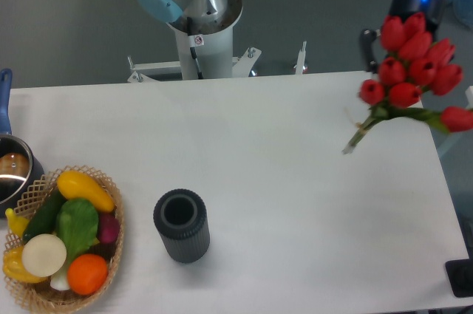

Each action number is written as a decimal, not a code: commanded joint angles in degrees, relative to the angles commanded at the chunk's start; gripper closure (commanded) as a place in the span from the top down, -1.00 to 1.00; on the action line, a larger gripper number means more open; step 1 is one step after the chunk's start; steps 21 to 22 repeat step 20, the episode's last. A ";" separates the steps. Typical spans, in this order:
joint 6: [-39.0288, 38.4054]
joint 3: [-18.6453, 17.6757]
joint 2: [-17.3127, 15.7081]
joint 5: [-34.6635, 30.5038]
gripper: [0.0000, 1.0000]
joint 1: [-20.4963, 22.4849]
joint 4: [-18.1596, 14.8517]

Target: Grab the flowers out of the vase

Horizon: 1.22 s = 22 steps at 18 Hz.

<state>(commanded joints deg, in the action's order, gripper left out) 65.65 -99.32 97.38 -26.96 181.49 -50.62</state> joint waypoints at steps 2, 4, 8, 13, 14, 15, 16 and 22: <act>0.44 -0.44 -0.09 -4.39 -0.25 0.88 0.00; 0.70 -0.53 0.00 -6.69 -0.26 1.50 0.00; 1.14 -0.62 -0.09 -6.88 -0.26 2.12 -0.09; 1.14 -0.70 0.26 -6.79 -0.25 2.03 0.00; 1.06 -0.62 0.44 -6.53 -0.26 1.77 0.00; 0.97 -0.44 0.44 -6.44 -0.25 1.68 0.00; 0.88 -0.44 0.53 -6.44 -0.26 1.59 0.00; 0.88 -0.62 0.61 -6.61 -0.25 1.42 0.00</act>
